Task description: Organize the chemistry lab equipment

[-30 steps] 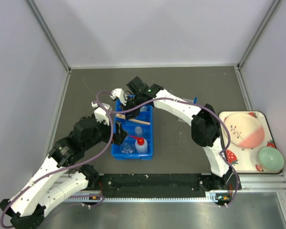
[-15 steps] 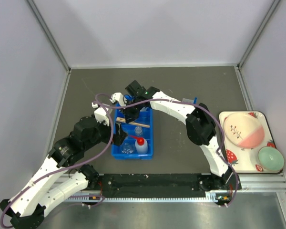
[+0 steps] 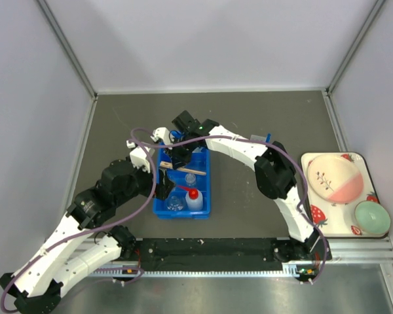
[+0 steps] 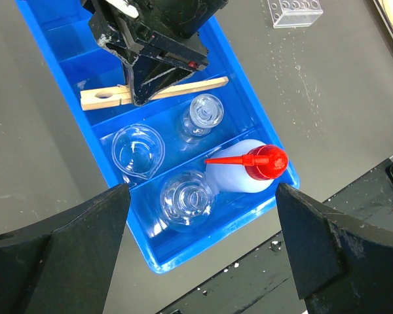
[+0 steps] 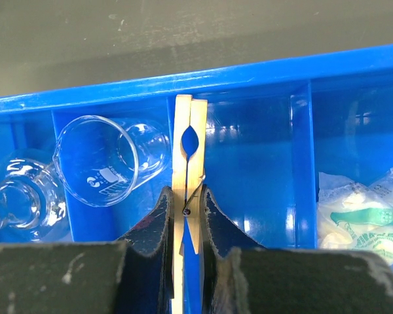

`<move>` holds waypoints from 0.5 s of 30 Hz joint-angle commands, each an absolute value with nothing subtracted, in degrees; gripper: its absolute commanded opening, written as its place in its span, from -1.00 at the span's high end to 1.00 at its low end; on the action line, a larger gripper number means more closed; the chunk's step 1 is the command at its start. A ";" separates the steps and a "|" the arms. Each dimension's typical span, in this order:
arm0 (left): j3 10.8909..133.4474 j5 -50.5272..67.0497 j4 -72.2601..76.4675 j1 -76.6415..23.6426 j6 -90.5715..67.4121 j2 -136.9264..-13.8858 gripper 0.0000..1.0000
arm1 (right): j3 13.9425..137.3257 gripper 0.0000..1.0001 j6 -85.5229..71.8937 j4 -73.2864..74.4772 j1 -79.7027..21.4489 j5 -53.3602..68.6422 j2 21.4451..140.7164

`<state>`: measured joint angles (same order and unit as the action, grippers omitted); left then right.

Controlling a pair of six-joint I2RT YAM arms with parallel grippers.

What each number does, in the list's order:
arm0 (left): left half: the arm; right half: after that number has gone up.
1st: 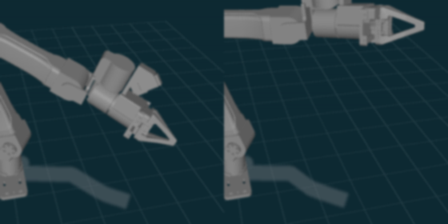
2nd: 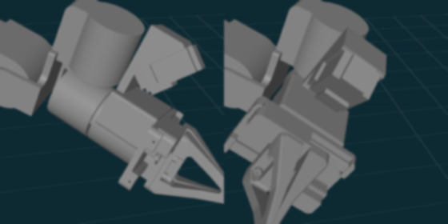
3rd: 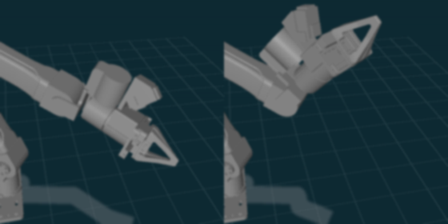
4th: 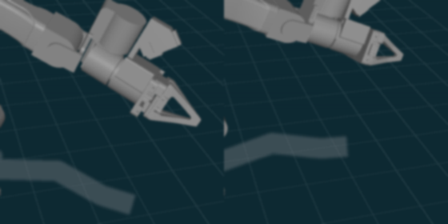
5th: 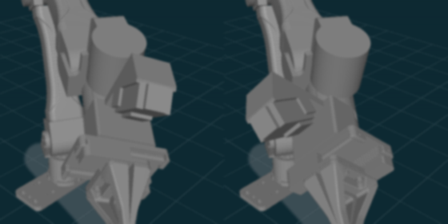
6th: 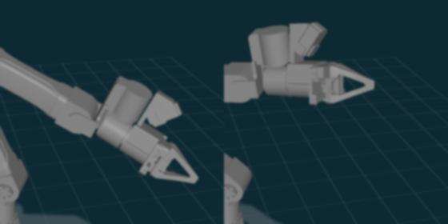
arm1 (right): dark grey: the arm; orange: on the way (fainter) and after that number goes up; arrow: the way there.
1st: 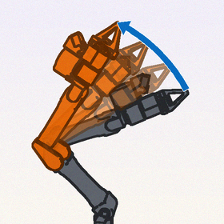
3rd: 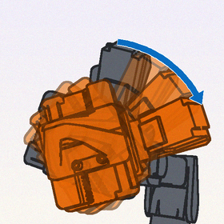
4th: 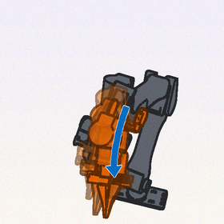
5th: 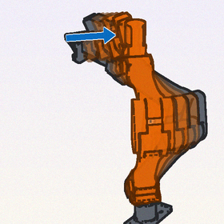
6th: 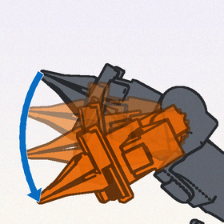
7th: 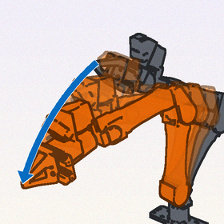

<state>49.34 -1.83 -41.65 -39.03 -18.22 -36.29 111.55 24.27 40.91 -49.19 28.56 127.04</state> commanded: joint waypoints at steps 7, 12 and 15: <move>49.92 -1.76 -40.34 -38.76 -17.75 -36.91 -0.96 | 113.12 0.92 24.96 38.85 -48.78 24.00 129.99; 49.92 -1.58 -40.17 -38.67 -17.93 -37.18 -0.96 | 113.12 0.63 24.26 38.50 -48.78 23.12 130.08; 50.01 -1.23 -40.17 -38.76 -18.02 -37.53 -0.96 | 113.47 0.47 23.91 38.15 -48.78 22.15 130.43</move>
<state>49.34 -1.78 -41.65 -39.03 -18.26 -37.15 111.55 22.92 40.32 -49.34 26.17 128.11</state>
